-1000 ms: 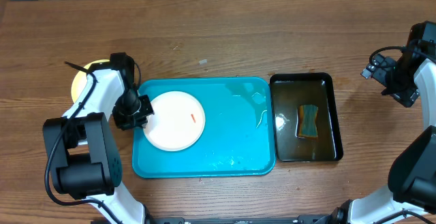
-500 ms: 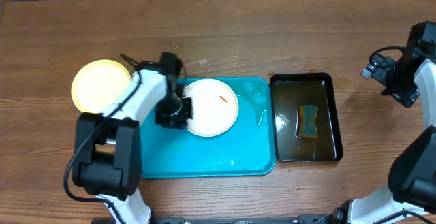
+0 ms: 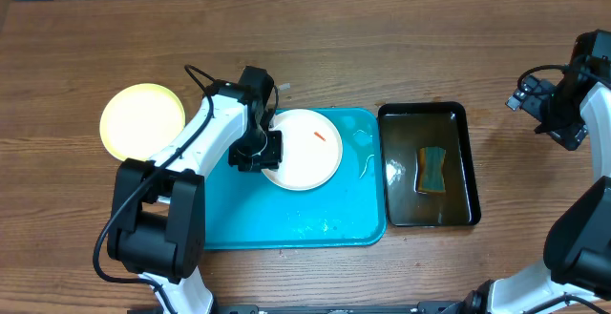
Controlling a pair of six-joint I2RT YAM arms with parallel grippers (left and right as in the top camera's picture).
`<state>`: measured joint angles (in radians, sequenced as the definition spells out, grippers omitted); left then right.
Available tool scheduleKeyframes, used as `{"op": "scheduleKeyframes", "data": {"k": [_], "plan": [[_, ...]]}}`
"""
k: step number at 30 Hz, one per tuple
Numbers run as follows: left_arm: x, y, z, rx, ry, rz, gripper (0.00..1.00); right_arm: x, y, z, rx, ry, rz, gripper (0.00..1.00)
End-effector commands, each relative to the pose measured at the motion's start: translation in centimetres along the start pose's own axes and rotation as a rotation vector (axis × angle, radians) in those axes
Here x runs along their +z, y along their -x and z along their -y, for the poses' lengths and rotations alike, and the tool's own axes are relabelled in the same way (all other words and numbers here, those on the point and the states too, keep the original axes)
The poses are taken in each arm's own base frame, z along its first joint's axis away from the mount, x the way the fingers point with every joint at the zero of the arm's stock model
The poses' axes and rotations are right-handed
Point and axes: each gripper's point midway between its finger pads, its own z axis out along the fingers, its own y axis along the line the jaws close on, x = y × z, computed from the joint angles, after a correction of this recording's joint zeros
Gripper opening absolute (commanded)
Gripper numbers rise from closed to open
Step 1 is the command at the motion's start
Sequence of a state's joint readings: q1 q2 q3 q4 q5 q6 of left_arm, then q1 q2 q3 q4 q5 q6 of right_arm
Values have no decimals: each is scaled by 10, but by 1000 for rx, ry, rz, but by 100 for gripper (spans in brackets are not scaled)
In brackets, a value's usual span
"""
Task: Clean dirty plates on tray and stack at the side
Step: 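Slide the white plate right across the tray with the left gripper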
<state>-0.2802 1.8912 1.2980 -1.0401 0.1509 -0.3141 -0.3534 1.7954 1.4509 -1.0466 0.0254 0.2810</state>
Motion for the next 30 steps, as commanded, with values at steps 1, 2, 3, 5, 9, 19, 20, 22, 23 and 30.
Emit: {"op": "scheduleKeyframes", "data": {"k": [1, 2, 3, 5, 9, 19, 20, 22, 23, 30], "plan": [[-4, 13, -17, -92, 107, 65, 39, -5, 6, -2, 5, 12, 22, 100], [-3, 14, -20, -109, 128, 77, 40, -5, 6, -2, 5, 12, 22, 100], [-3, 15, -22, -121, 138, 83, 40, -5, 6, -2, 5, 12, 22, 100], [-2, 15, -23, -134, 140, 84, 41, -5, 6, -2, 5, 12, 22, 100], [2, 14, -23, -151, 136, 86, 37, -5, 6, -2, 5, 12, 22, 100], [17, 7, -17, -121, 139, 84, 27, -5, 6, -2, 5, 12, 22, 100], [18, 6, -18, -122, 140, 82, 25, -5, 6, -2, 5, 12, 22, 100], [19, 4, -19, -122, 142, 76, 18, -5, 6, -2, 5, 12, 22, 100], [20, 3, -19, -121, 144, 72, 13, -5, 6, -2, 5, 12, 22, 100], [20, 5, -19, -3, 149, 71, 6, -5, 6, -2, 5, 12, 22, 100]]}}
